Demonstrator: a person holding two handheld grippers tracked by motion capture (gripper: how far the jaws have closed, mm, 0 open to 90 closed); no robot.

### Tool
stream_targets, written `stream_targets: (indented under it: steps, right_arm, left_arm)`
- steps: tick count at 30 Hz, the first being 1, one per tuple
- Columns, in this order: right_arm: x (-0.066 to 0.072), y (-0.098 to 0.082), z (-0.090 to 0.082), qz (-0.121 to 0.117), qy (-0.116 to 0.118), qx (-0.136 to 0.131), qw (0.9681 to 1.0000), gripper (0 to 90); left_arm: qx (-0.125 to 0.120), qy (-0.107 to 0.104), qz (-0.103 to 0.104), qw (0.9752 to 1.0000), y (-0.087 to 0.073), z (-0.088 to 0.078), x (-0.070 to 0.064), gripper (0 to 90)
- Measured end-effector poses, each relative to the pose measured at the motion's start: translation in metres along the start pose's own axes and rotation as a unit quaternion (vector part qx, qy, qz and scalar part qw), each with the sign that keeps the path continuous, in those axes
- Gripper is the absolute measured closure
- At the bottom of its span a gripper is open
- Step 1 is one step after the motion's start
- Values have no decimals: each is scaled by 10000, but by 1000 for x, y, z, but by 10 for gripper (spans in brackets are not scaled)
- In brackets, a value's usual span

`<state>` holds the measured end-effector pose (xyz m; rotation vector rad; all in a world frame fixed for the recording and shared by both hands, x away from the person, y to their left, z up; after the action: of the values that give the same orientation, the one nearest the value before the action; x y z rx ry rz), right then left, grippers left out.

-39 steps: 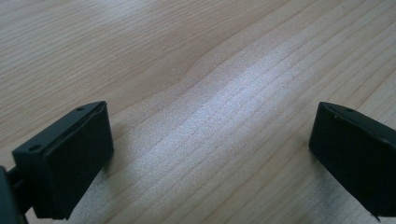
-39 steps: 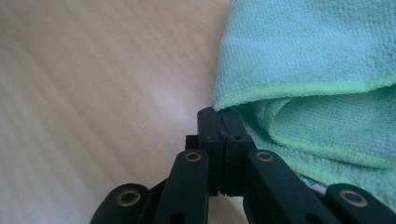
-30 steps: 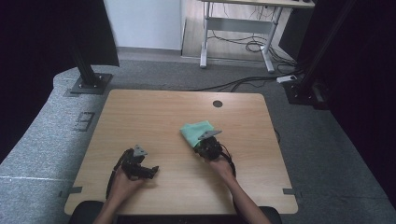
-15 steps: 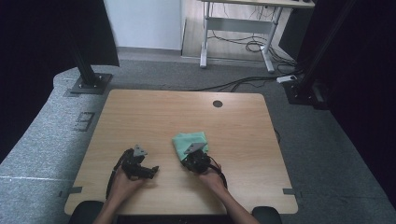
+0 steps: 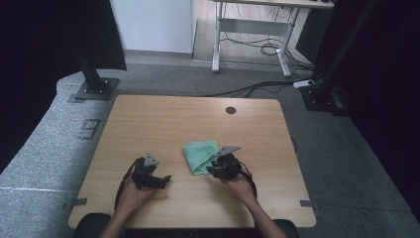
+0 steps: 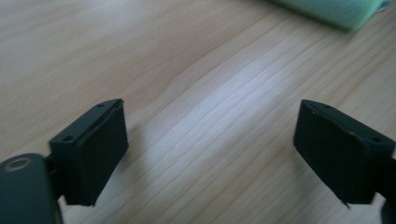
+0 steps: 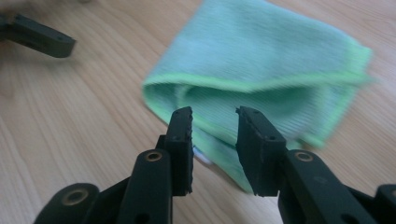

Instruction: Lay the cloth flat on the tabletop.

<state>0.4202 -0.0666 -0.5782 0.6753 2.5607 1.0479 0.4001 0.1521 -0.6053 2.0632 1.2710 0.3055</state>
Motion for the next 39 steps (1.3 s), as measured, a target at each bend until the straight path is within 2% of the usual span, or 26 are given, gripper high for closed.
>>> stream_targets:
  steps: [1, 2, 6, 7, 11, 13, 15, 17, 21, 28, 31, 35, 36, 37, 38, 39]
  right_arm:
    - [0, 0, 0, 0, 0, 0, 10000, 657]
    - [-5, -4, -3, 38, -27, -13, 10000, 677]
    - [-9, -10, -5, 70, -2, -2, 10000, 695]
    - [-9, -10, -5, 70, -2, -2, 10000, 695]
    - [-9, -14, -4, 36, 8, 22, 10000, 706]
    - [-9, -13, -3, 45, 24, 2, 10000, 707]
    - [-8, -12, -2, 54, 35, -2, 10000, 707]
    - [-7, -8, -1, 14, 54, -46, 10000, 698]
    - [-3, -2, 4, -93, 91, -59, 9999, 682]
    - [5, 4, 18, -126, 203, -35, 9997, 645]
    - [13, 8, 28, -193, 314, 11, 9993, 644]
    - [16, 9, 37, -227, 292, 130, 9992, 686]
    - [15, 9, 39, -229, 271, 152, 9993, 769]
    - [15, 9, 39, -229, 271, 152, 9993, 769]
    - [14, 9, 42, -222, 249, 159, 9993, 857]
    - [14, 9, 42, -222, 249, 159, 9993, 857]
  left_arm:
    - [0, 0, 0, 10000, 0, 0, 0, 139]
    - [-85, -118, 119, 9998, 6, -2, -9, 152]
    - [-171, -322, 384, 9986, 18, -1, -28, 221]
    - [-171, -322, 384, 9986, 18, -1, -28, 228]
    - [-194, -550, 464, 9972, 28, 5, -44, 272]
    - [-167, -674, 578, 9959, 36, 12, -55, 308]
    - [-165, -698, 593, 9957, 38, 14, -58, 331]
    - [-144, -867, 614, 9942, 44, 21, -67, 351]
    - [-109, -918, 662, 9935, 46, 28, -71, 390]
    - [16, -937, 671, 9933, 43, 38, -72, 475]
    - [55, -960, 668, 9931, 41, 42, -72, 571]
    - [111, -1042, 627, 9925, 40, 44, -74, 697]
    - [118, -1074, 603, 9923, 40, 45, -75, 732]
    - [118, -1074, 603, 9923, 40, 45, -75, 763]
    - [109, -1094, 613, 9921, 40, 45, -76, 812]
    - [104, -1096, 618, 9920, 40, 45, -76, 812]
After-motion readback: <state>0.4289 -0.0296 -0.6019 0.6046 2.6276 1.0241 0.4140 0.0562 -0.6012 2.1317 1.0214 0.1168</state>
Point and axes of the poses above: each handheld gripper's, and its own axes: z roughly forward along the jaws, y roughly out of its top, x roughly to its left, the point moved 9 cm from there along z, roughly forward along the jaws, and after that the axes turned 12 degrees about -z, right-handed, at the moved point
